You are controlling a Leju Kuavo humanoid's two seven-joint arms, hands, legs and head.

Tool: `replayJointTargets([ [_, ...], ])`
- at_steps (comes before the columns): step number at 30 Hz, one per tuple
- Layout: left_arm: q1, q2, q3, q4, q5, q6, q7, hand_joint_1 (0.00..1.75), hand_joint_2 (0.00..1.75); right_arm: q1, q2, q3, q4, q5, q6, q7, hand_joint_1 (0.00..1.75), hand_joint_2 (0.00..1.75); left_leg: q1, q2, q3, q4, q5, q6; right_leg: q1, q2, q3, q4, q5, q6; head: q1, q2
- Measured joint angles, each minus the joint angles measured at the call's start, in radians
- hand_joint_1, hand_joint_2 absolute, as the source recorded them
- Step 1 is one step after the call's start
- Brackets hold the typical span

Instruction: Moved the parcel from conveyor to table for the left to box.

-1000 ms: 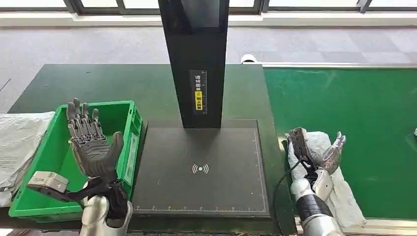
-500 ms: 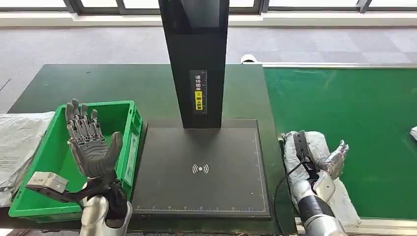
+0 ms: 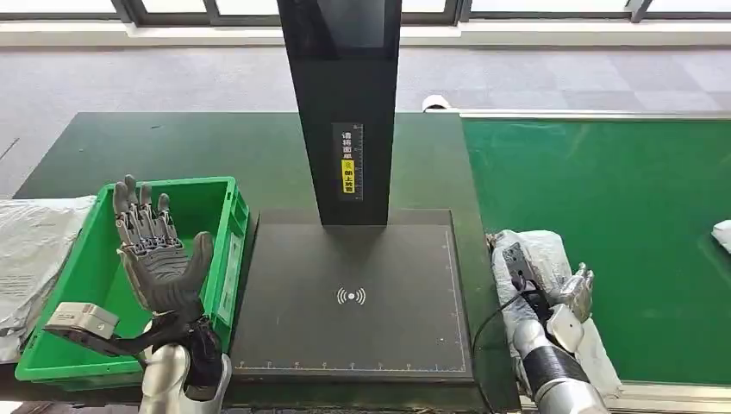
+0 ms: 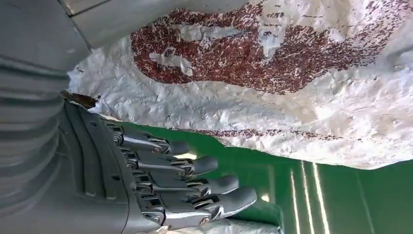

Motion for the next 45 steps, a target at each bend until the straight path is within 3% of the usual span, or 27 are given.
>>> replayJointTargets([
  [3,0.000,0.000,0.000,0.000,0.000,0.000,-0.001,0.00,1.75,0.000,0.000,0.000,0.002,0.001,0.004,-0.001,0.00,1.75,0.000,0.000,0.000,0.000,0.000,0.000,0.000,0.000,0.000,0.000,0.000,0.000,0.000,0.000],
  [10,0.000,0.000,0.002,0.003,-0.001,-0.011,-0.004,0.00,1.75,0.008,0.003,0.029,0.007,0.021,0.171,-0.021,0.00,1.75,0.000,0.000,0.000,0.000,0.000,0.000,0.000,0.000,0.000,0.000,0.000,0.000,0.000,0.000],
  [17,-0.001,0.000,0.002,0.007,-0.003,-0.013,-0.004,0.00,1.75,0.020,0.008,0.049,0.007,0.024,0.180,-0.021,0.00,1.75,0.000,0.000,0.000,0.000,0.000,0.000,0.000,0.000,0.000,0.000,0.000,0.000,0.000,0.000],
  [18,-0.001,0.000,0.002,0.007,-0.003,-0.013,-0.004,0.00,1.75,0.021,0.008,0.050,0.007,0.024,0.180,-0.021,1.75,1.75,0.000,0.000,0.000,0.000,0.000,0.000,0.000,0.000,0.000,0.000,0.000,0.000,0.000,0.000],
  [40,-0.001,0.000,0.003,0.011,-0.004,-0.012,-0.006,0.00,1.75,0.035,0.011,0.064,-0.020,0.027,0.213,-0.035,1.75,1.75,0.000,0.001,0.001,0.000,0.000,0.000,0.000,0.001,0.000,0.000,0.000,0.000,0.000,0.000],
  [42,0.007,0.000,0.003,-0.011,-0.004,-0.010,0.004,0.00,1.75,0.076,0.017,0.067,-0.097,0.037,0.150,-0.016,1.75,1.75,0.000,0.000,0.000,0.000,0.000,0.000,0.000,0.000,0.000,0.000,0.000,0.000,0.000,0.000],
  [45,0.015,0.000,0.003,-0.027,-0.004,-0.010,0.008,0.00,1.75,0.096,0.021,0.067,-0.145,0.039,0.154,-0.014,1.75,1.75,0.000,0.000,0.000,0.000,0.000,0.000,0.000,0.000,0.000,0.000,0.000,0.000,0.000,0.000],
])
